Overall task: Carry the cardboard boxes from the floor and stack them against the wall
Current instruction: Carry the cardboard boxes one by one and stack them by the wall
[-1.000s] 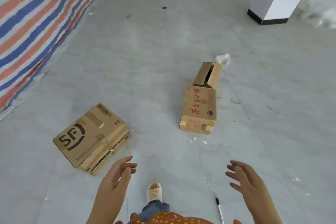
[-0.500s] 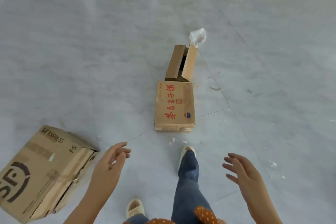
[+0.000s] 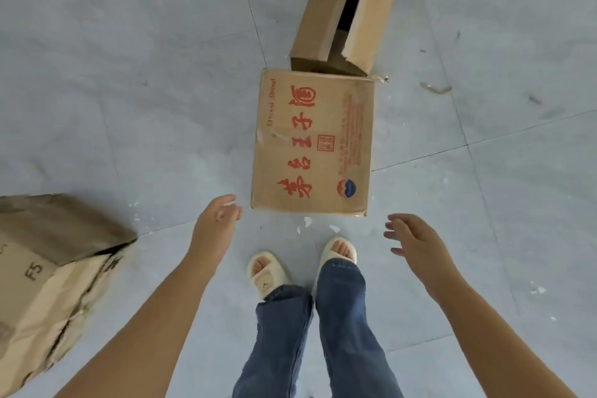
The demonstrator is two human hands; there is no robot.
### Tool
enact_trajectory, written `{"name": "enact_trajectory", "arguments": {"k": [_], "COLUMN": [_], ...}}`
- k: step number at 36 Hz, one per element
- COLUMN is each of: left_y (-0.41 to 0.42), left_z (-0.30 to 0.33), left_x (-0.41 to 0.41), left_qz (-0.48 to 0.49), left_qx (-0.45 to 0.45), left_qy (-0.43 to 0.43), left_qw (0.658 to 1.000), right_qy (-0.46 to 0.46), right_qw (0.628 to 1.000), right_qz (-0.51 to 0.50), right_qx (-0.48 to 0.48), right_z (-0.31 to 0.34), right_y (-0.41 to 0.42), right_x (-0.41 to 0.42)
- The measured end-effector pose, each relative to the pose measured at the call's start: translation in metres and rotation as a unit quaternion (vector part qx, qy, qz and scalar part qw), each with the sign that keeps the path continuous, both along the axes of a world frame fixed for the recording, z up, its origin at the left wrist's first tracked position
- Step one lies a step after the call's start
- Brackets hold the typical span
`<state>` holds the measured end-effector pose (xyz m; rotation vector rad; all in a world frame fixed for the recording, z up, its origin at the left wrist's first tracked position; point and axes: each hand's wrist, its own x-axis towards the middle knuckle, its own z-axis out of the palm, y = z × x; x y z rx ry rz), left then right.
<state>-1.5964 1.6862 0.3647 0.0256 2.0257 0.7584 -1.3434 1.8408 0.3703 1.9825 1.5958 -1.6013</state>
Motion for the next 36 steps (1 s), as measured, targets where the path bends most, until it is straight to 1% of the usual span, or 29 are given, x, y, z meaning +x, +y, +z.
{"name": "enact_trajectory", "arguments": {"k": [2, 5, 7, 9, 12, 16, 19, 23, 26, 28, 32, 36], "left_y": [0.006, 0.009, 0.008, 0.007, 0.007, 0.006, 0.009, 0.016, 0.022, 0.018, -0.006, -0.035], "left_z": [-0.053, -0.118, -0.154, -0.182, -0.205, -0.219, -0.201, -0.148, -0.101, -0.070, -0.001, 0.075], "left_x": [-0.007, -0.017, -0.023, -0.026, -0.025, -0.022, -0.019, -0.023, -0.028, -0.030, -0.025, -0.015], "left_qz": [0.009, 0.002, -0.018, -0.051, -0.101, -0.069, -0.031, 0.013, 0.069, 0.109, 0.162, 0.220], "left_qx": [-0.030, -0.069, -0.074, -0.048, 0.009, 0.055, 0.071, 0.097, 0.116, 0.108, 0.081, 0.096], "left_qy": [-0.026, -0.043, -0.059, -0.086, -0.117, -0.139, -0.133, -0.129, -0.131, -0.132, -0.140, -0.125], "left_qw": [0.999, 0.997, 0.995, 0.994, 0.988, 0.986, 0.988, 0.987, 0.982, 0.979, 0.973, 0.963], "right_qy": [-0.020, -0.029, -0.021, 0.011, 0.067, 0.105, 0.113, 0.121, 0.144, 0.143, 0.145, 0.159], "right_qw": [1.000, 0.995, 0.993, 0.990, 0.983, 0.970, 0.970, 0.972, 0.973, 0.979, 0.985, 0.985], "right_qz": [-0.021, -0.092, -0.119, -0.137, -0.169, -0.219, -0.211, -0.197, -0.173, -0.140, -0.079, -0.031], "right_qx": [0.001, -0.002, -0.008, -0.014, -0.008, -0.029, -0.037, -0.040, -0.042, -0.041, -0.058, -0.053], "right_z": [-0.056, -0.123, -0.163, -0.194, -0.218, -0.217, -0.196, -0.145, -0.099, -0.066, 0.003, 0.077], "right_y": [0.005, 0.005, 0.002, -0.002, -0.002, 0.000, 0.006, 0.020, 0.031, 0.034, 0.030, 0.022], "right_x": [-0.010, -0.025, -0.030, -0.032, -0.035, -0.036, -0.038, -0.045, -0.056, -0.063, -0.076, -0.090]}}
